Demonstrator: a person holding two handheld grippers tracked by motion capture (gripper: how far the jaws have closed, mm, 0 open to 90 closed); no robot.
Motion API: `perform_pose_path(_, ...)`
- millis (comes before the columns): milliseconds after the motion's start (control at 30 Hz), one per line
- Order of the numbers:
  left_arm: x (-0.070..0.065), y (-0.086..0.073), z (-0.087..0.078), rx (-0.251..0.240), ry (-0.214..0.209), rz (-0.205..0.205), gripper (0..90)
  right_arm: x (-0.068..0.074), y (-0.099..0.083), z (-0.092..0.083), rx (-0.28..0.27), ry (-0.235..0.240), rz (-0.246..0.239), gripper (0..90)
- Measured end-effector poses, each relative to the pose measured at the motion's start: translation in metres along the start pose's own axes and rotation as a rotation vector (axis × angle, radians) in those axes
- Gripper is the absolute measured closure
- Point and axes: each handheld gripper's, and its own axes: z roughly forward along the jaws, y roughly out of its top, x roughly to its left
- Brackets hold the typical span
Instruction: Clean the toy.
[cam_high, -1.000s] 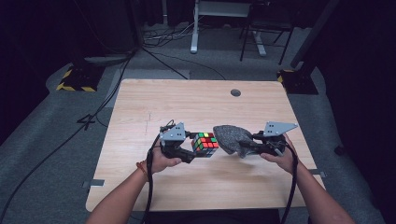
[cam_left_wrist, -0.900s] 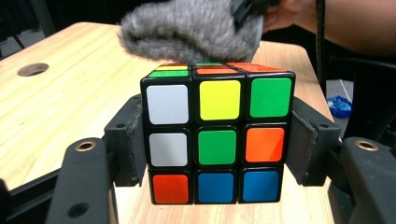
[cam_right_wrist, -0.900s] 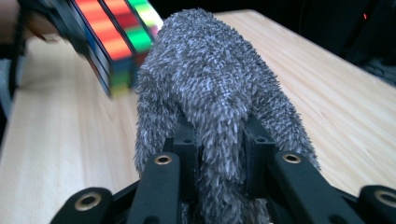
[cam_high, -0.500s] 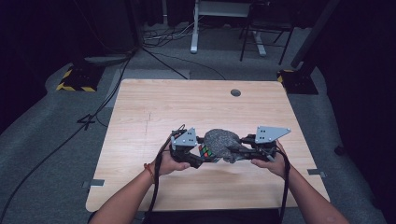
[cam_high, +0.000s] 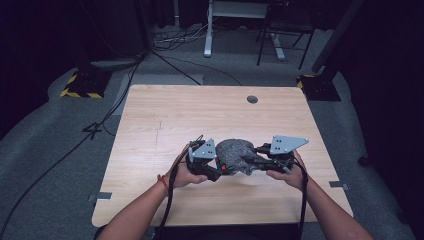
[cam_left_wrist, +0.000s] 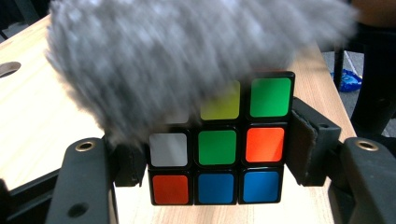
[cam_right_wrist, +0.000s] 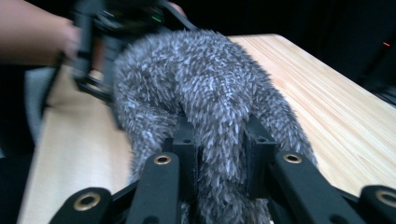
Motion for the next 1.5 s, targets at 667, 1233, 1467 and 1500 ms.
perform_pose_path(667,0.0,0.001,0.001,-0.025,-0.031,-0.005,34.0,-0.005,-0.002,-0.007,-0.016,-0.021,0.036,72.6)
perform_pose_path(1233,-0.001,0.004,-0.007,-0.058,-0.021,0.004,34.0,-0.025,-0.019,-0.002,0.124,-0.127,0.058,72.7)
perform_pose_path(1467,-0.002,0.005,-0.001,-0.039,-0.023,0.017,34.0,-0.008,-0.002,-0.004,0.027,-0.05,0.038,72.7)
perform_pose_path(1500,-0.003,0.005,-0.001,-0.035,-0.021,0.021,34.0,-0.004,0.0,-0.001,0.022,-0.041,0.03,72.6)
